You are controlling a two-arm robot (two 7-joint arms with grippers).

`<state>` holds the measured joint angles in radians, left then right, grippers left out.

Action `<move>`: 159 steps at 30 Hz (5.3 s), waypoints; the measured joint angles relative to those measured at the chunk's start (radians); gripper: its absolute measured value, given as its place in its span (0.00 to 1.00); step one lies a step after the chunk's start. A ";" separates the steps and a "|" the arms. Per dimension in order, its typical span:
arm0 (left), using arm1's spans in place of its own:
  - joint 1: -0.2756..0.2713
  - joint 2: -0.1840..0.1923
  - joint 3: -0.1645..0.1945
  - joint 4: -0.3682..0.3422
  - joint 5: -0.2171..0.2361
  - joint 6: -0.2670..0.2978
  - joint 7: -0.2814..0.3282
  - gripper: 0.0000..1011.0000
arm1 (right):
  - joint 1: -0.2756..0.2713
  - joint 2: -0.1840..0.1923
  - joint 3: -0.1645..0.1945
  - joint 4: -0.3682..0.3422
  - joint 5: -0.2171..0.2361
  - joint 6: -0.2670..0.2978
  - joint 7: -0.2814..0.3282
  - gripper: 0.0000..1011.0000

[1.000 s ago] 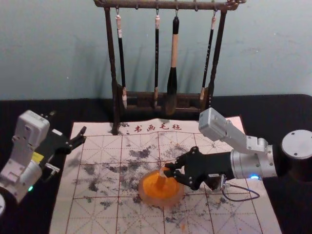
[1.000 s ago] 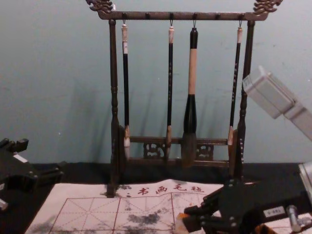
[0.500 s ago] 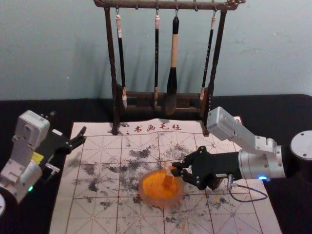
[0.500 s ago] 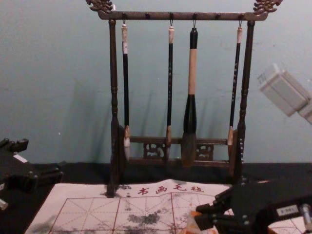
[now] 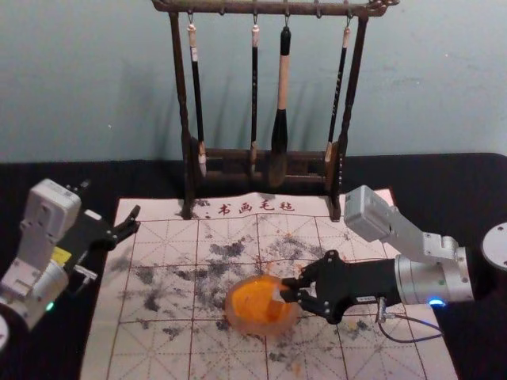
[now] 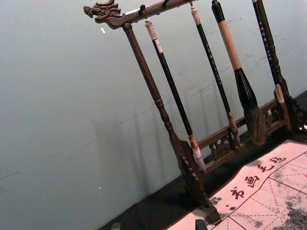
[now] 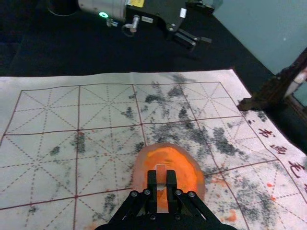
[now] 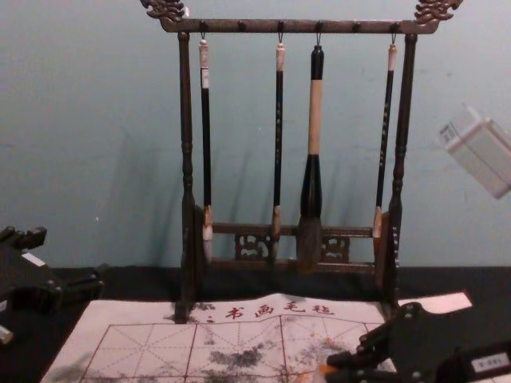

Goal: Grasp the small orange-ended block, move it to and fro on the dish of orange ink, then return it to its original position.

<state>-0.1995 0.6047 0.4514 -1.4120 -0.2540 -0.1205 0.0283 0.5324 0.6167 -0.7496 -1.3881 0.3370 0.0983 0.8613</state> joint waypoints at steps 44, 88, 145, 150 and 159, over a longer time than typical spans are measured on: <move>0.000 0.000 0.000 0.000 0.000 0.000 0.000 0.99 | 0.045 -0.055 -0.008 0.071 -0.027 0.001 -0.034 0.08; 0.000 0.000 0.000 0.000 0.000 0.000 0.000 0.99 | -0.036 0.034 0.066 -0.061 0.044 -0.004 -0.055 0.08; 0.000 0.000 0.000 0.000 0.000 0.000 0.000 0.99 | -0.241 0.189 0.247 -0.156 0.114 0.025 -0.137 0.08; 0.000 0.000 0.000 0.000 0.000 0.000 0.000 0.99 | -0.240 0.183 0.244 -0.146 0.114 0.028 -0.135 0.08; 0.000 0.000 0.000 0.000 0.000 0.000 0.000 0.99 | -0.224 0.165 0.227 -0.113 0.103 0.038 -0.132 0.08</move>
<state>-0.1995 0.6047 0.4514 -1.4119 -0.2539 -0.1205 0.0283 0.3085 0.7819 -0.5226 -1.5013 0.4396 0.1360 0.7295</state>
